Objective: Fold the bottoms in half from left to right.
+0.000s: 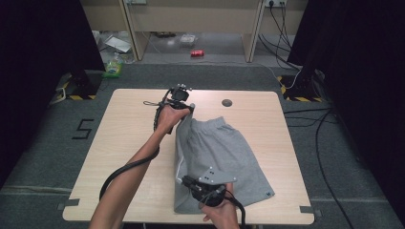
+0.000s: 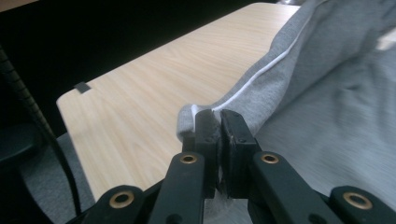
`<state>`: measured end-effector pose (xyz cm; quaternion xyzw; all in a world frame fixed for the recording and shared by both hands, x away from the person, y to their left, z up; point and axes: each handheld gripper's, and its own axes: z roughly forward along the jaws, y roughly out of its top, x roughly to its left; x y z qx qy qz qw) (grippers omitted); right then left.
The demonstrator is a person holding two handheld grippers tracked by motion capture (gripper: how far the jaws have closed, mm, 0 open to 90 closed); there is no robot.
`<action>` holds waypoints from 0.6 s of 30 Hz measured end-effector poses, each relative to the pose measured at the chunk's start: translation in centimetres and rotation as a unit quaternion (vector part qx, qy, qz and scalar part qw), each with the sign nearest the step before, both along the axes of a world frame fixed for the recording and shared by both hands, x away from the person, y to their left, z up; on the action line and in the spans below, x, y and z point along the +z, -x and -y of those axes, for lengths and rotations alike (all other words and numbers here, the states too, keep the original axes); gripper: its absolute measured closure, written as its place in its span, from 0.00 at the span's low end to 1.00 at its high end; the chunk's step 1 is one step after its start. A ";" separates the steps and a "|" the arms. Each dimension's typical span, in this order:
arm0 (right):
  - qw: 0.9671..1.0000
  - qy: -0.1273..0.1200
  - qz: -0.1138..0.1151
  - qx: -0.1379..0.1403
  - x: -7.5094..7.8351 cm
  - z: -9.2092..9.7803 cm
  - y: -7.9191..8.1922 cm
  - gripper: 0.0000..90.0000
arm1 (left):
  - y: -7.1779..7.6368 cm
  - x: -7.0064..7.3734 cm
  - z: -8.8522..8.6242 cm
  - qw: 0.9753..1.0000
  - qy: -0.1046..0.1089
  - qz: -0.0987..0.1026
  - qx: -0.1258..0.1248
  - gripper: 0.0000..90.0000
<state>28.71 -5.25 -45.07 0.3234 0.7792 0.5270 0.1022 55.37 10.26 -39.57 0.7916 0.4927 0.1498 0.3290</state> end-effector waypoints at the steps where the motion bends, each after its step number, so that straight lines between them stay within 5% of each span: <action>1: 1.000 -0.001 0.000 -0.006 0.0 0.5 0.1 0.96 | 0.0 0.1 1.0 1.000 0.000 0.002 -0.005 0.88; 18: 0.994 -0.027 -0.008 -0.106 -0.6 10.1 1.6 0.96 | -0.2 0.1 10.0 0.999 0.021 -0.002 -0.048 0.88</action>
